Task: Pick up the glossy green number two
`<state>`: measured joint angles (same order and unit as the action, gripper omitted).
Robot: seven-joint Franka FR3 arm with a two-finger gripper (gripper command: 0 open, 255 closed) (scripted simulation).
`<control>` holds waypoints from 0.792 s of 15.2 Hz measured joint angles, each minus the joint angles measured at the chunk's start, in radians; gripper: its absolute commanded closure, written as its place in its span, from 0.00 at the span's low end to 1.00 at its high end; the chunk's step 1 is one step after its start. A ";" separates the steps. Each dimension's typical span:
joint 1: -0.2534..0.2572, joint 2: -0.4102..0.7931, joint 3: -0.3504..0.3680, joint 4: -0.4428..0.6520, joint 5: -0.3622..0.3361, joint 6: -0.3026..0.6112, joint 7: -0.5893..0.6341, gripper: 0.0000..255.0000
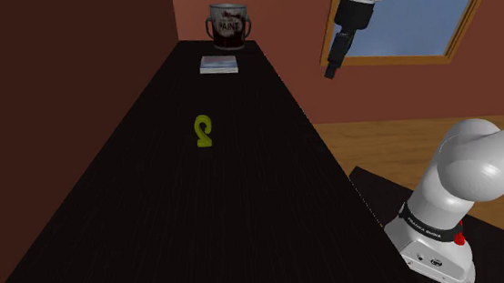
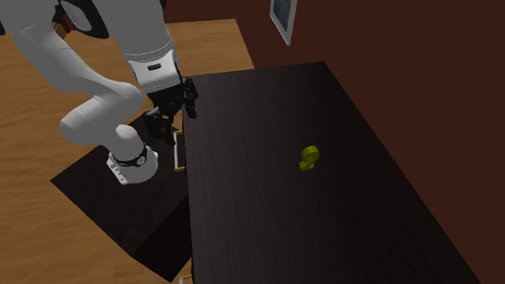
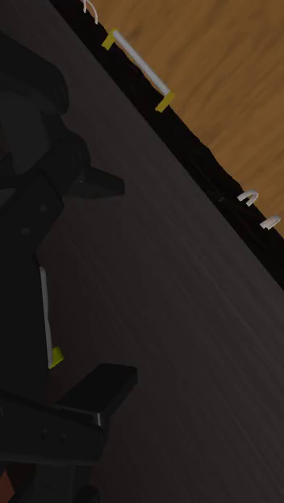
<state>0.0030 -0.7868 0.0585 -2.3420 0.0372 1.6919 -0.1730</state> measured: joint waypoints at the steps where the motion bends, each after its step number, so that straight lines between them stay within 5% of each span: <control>1: 0.000 0.000 0.000 0.000 0.000 0.000 0.000 0.00; 12: -0.010 0.304 0.184 0.136 0.067 0.141 0.297 0.00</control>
<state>-0.0073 -0.4826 0.2425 -2.2060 0.1043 1.8331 0.1242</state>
